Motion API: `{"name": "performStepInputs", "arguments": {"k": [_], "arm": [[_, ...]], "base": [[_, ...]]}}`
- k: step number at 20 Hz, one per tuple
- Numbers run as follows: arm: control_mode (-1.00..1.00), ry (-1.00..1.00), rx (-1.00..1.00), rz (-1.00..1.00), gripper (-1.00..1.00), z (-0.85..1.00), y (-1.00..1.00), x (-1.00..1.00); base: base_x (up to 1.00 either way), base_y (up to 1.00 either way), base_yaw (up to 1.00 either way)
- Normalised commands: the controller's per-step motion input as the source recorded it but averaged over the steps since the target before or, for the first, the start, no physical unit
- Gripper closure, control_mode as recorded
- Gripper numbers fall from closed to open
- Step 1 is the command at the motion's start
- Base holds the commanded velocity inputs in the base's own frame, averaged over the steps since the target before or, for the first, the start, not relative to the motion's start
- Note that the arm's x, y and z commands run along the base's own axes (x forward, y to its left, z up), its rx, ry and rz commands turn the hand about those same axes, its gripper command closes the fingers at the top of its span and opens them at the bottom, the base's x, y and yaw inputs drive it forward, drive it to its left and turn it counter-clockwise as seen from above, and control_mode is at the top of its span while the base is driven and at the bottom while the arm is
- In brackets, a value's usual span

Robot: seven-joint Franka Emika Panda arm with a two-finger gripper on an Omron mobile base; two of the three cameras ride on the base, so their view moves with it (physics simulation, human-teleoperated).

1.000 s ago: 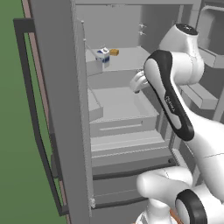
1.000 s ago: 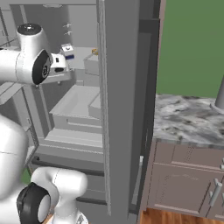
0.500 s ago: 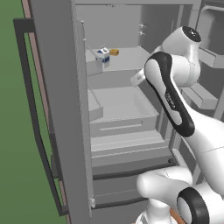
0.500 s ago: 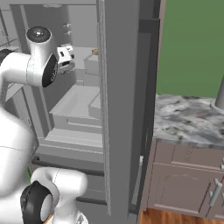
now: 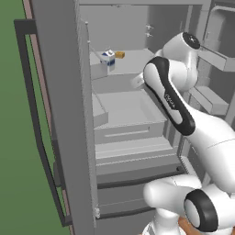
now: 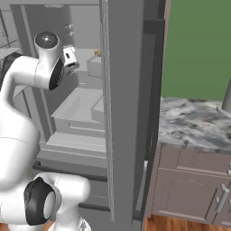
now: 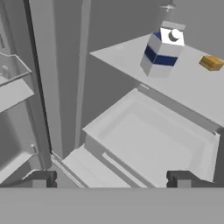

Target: Take out the milk from the fridge and place it on the tray on the counter. Then take the sugar cube near the tray and place it in the tray.

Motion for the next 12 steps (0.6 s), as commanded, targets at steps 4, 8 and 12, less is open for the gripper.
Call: {"name": "performStepInputs", "arguments": {"k": [4,8,12], "arm": [[-1.0,0.07,0.0,0.02,-1.0,0.37,0.13,0.28],[-1.0,0.01,0.0,0.0,-1.0,0.35,0.13,0.22],[-1.0,0.0,0.0,0.0,-1.0,0.21,0.04,0.26]], "base": [[0.0,0.0,0.0],[0.0,0.0,0.0],[0.0,0.0,0.0]]}}
